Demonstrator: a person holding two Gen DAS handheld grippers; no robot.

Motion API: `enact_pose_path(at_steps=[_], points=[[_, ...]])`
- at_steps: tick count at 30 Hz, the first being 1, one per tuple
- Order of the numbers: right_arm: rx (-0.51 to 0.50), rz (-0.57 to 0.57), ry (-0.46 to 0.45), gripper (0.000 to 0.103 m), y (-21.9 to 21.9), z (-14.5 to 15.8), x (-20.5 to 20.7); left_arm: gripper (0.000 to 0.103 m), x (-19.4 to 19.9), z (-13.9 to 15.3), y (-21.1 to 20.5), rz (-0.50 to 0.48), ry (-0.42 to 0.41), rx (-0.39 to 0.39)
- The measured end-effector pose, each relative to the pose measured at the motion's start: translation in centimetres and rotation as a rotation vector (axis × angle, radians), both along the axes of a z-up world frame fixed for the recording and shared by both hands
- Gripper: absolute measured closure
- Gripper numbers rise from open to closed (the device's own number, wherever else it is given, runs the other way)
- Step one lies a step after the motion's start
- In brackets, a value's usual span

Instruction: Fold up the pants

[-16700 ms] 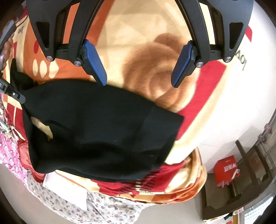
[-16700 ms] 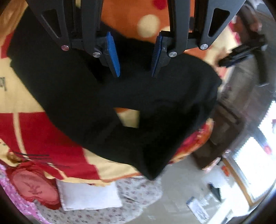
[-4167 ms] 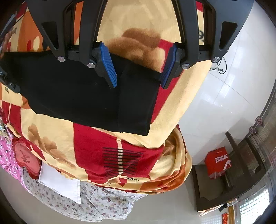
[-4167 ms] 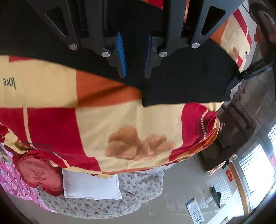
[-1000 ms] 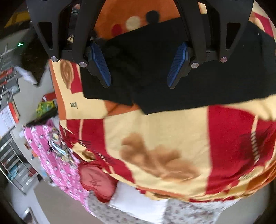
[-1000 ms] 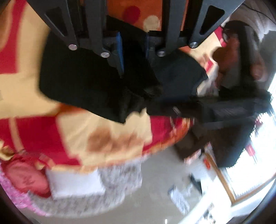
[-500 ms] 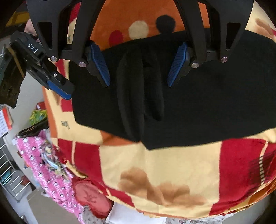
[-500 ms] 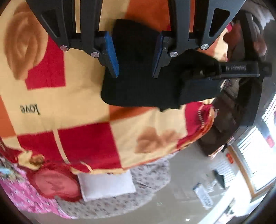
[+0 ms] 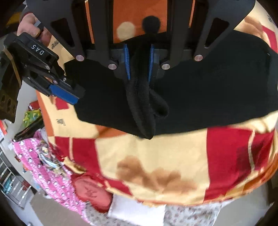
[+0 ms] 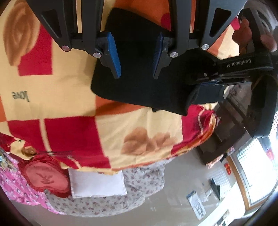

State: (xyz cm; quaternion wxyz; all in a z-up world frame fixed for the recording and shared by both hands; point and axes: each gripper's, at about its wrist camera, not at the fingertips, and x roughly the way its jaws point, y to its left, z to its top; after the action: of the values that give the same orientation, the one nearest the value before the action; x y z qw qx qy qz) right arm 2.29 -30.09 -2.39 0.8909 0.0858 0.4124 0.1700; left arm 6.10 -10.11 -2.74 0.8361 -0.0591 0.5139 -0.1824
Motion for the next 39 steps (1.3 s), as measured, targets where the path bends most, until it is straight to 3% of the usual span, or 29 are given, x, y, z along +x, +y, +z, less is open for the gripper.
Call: enact_pose_path(at_steps=[4, 10, 23, 27, 34, 39], points=[[-0.050, -0.002, 0.011, 0.067, 1.2, -0.7, 0.4, 0.085, -0.1, -0.5, 0.0, 0.014, -0.003, -0.005], [-0.080, -0.030, 0.012, 0.068, 1.0, 0.5, -0.6, 0.071, -0.6, 0.2, 0.4, 0.034, -0.014, 0.020], [-0.120, -0.020, -0.002, 0.068, 2.4, 1.6, -2.9, 0.070, -3.3, 1.7, 3.2, 0.083, -0.043, 0.028], [-0.130, -0.010, 0.011, 0.068, 3.3, 1.1, -2.8, 0.056, -4.0, 1.9, 4.4, 0.118, -0.051, 0.018], [-0.228, 0.003, 0.039, 0.067, 5.6, -0.6, -2.2, 0.056, -5.0, 2.0, 7.4, 0.183, -0.043, 0.003], [-0.214, 0.038, 0.030, 0.068, 6.6, 0.2, -2.3, 0.056, -6.0, 2.1, 9.6, 0.226, -0.037, -0.013]])
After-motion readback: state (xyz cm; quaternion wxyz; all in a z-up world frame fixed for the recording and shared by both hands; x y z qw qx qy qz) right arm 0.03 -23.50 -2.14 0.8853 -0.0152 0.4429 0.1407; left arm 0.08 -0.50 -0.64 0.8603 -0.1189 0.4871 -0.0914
